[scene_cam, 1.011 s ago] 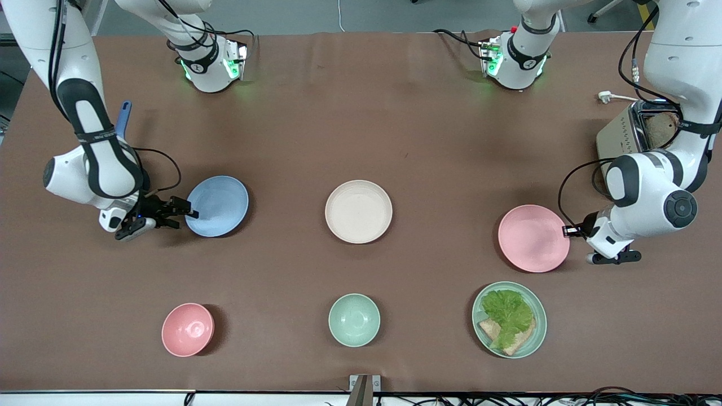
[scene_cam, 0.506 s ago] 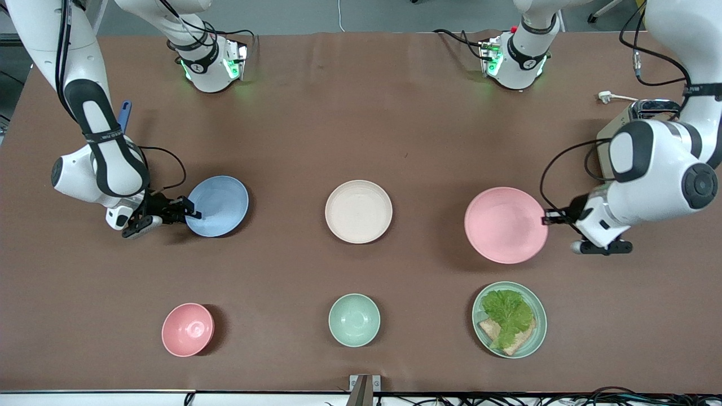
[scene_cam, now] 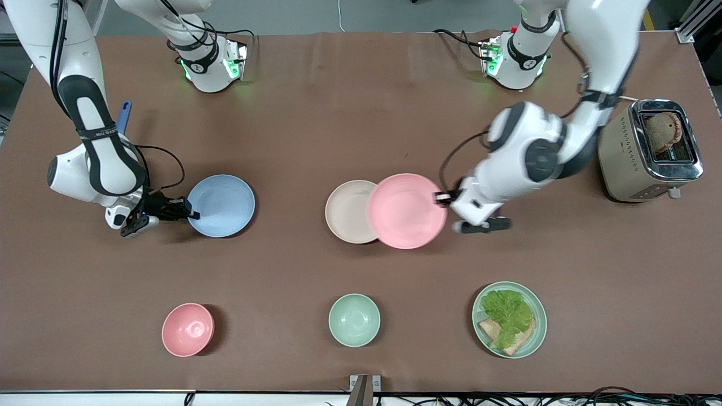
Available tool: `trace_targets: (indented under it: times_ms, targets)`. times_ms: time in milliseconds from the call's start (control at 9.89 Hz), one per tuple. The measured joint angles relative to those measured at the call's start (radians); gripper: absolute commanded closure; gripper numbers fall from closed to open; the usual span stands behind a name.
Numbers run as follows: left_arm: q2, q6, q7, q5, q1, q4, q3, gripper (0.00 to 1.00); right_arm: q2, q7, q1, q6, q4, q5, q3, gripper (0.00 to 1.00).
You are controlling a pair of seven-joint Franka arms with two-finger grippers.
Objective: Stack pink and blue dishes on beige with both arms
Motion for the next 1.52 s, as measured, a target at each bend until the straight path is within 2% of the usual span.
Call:
trace_targets:
  times_ms: [101,404,708,809,910,1011,1315,1416,1517]
  targets:
    - [0.045,0.069,-0.047,0.014,-0.045,-0.002,0.001,1.00,-0.015,0.061,0.001,-0.039,0.019,-0.021,0.000,1.00]
    - [0.150,0.176,-0.087,0.036,-0.112,-0.002,0.005,1.00,-0.085,0.372,0.002,-0.246,0.144,-0.191,0.001,0.99]
    - [0.185,0.205,-0.092,0.047,-0.127,-0.002,0.009,0.96,-0.112,0.648,0.016,-0.486,0.326,-0.248,0.006,0.99]
    - [0.191,0.210,-0.092,0.053,-0.127,-0.002,0.011,0.77,-0.114,0.726,0.040,-0.517,0.368,-0.253,0.008,0.99]
    - [0.192,0.211,-0.093,0.060,-0.127,-0.002,0.012,0.22,-0.119,0.803,0.077,-0.521,0.391,-0.254,0.012,0.99]
    - [0.192,0.212,-0.093,0.061,-0.126,-0.001,0.013,0.00,-0.121,0.875,0.121,-0.506,0.403,-0.256,0.021,0.99]
    - [0.166,0.214,-0.112,0.072,-0.111,0.023,0.014,0.00,-0.121,1.117,0.310,-0.346,0.401,-0.286,0.044,1.00]
    - [0.117,0.169,-0.112,0.092,-0.080,0.042,0.016,0.00,-0.120,1.184,0.382,-0.280,0.389,-0.295,0.048,1.00]
    - [0.047,0.065,-0.112,0.138,-0.027,0.080,0.018,0.00,-0.114,1.237,0.447,-0.209,0.373,-0.297,0.052,0.99]
